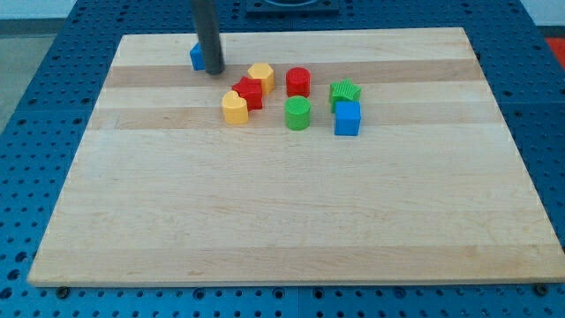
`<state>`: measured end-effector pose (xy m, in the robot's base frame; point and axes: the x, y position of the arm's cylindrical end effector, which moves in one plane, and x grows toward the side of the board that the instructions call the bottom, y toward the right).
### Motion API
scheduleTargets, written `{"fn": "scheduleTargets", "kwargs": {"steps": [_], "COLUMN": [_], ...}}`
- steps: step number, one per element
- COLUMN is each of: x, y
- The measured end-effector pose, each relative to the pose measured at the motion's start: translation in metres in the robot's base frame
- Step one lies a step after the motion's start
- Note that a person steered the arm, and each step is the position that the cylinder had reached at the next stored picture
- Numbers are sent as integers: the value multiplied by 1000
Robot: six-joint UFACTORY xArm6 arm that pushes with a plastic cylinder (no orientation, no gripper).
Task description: Place the blue triangle to the top left corner of the board
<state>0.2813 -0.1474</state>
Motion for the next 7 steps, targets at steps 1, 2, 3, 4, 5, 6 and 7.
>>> {"fn": "scheduleTargets", "kwargs": {"steps": [1, 2, 3, 4, 5, 6, 7], "x": [0, 0, -3, -11, -15, -18, -18], "y": [-35, -7, 55, 41, -17, -54, -22]}}
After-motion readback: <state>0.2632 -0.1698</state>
